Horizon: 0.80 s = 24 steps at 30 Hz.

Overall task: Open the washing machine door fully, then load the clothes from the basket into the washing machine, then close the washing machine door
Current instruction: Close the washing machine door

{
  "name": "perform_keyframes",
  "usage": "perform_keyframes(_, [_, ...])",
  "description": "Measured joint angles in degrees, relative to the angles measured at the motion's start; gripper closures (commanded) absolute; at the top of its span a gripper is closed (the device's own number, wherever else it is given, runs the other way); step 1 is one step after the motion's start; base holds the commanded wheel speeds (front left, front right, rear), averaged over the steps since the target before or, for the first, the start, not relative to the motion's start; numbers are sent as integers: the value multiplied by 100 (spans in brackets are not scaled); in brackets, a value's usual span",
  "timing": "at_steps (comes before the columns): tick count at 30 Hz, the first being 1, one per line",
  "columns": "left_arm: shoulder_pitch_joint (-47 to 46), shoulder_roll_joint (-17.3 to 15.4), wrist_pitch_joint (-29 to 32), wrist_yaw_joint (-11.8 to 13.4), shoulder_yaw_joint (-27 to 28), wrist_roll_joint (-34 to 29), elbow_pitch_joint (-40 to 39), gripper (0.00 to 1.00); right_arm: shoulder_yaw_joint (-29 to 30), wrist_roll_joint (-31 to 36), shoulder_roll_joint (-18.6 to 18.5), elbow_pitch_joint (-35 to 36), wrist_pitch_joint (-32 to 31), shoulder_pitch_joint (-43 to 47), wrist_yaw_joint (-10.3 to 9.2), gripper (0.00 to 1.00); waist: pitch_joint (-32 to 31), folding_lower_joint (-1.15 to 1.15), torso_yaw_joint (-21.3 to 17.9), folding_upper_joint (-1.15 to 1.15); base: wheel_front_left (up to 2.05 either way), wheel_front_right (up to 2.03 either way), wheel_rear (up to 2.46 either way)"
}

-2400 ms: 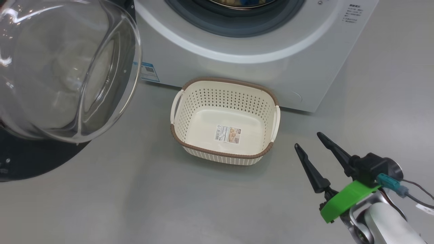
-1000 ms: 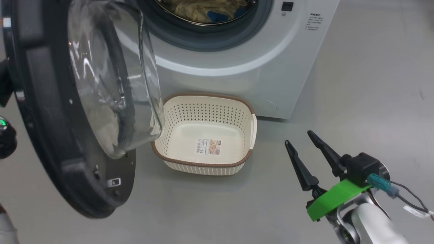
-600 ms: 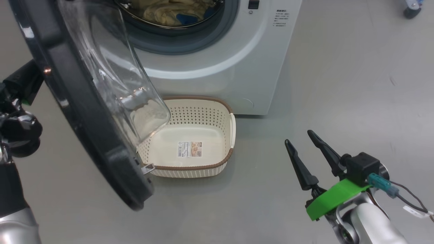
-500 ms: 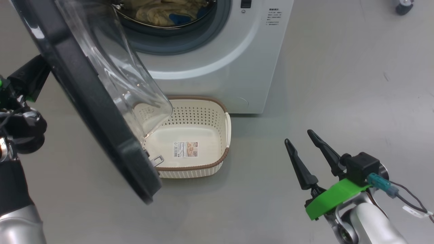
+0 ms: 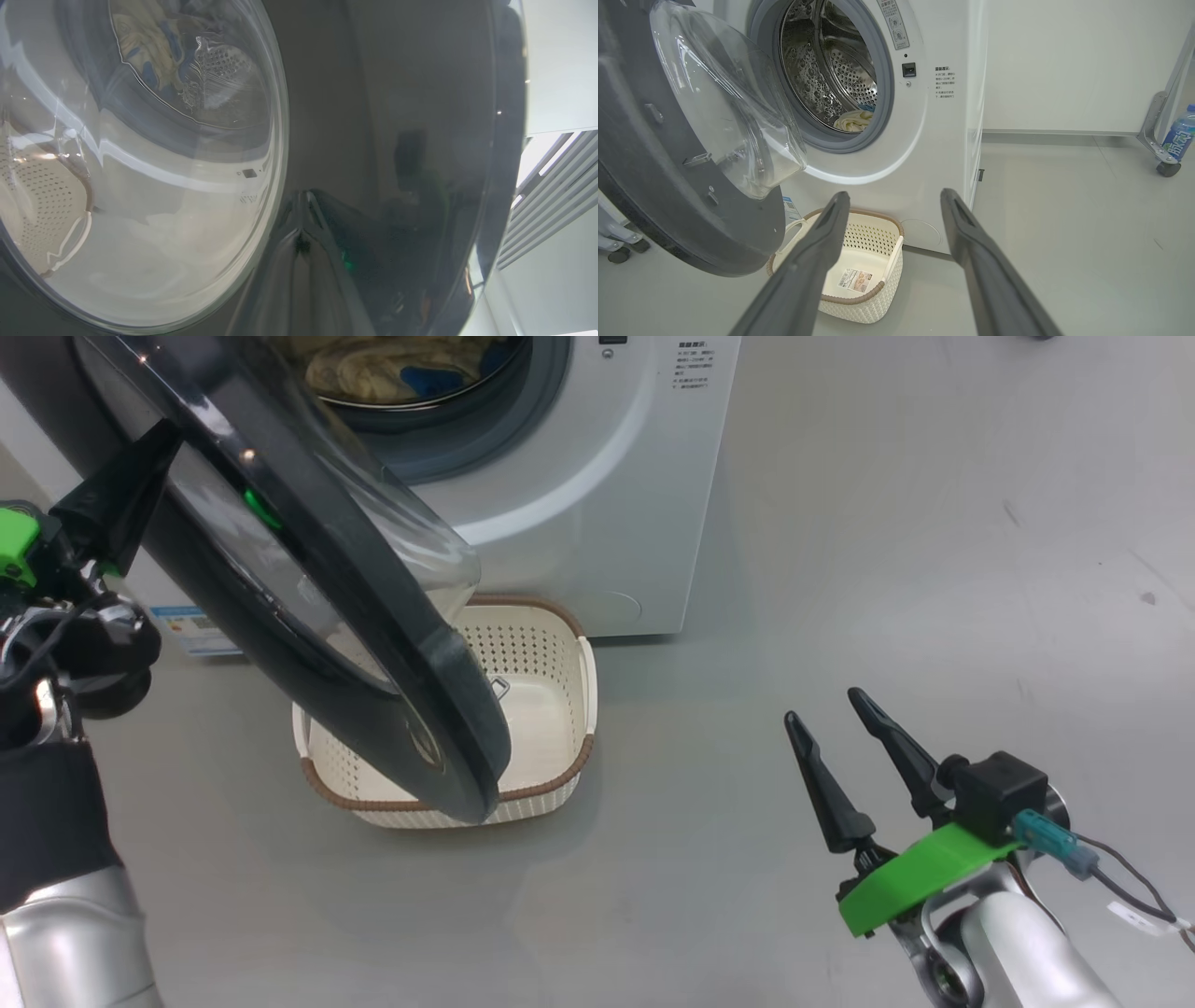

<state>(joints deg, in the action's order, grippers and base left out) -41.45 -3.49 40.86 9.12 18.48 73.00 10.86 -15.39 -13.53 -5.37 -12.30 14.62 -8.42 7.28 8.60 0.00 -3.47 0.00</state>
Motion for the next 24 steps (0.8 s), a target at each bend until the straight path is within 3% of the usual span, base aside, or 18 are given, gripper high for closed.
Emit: perform_keyframes(24, [-174, 21, -185, -248, -59, -130, 345, 100, 62, 0, 34, 30, 0, -10, 0, 0, 103, 0, -226, 0, 0, 0, 0])
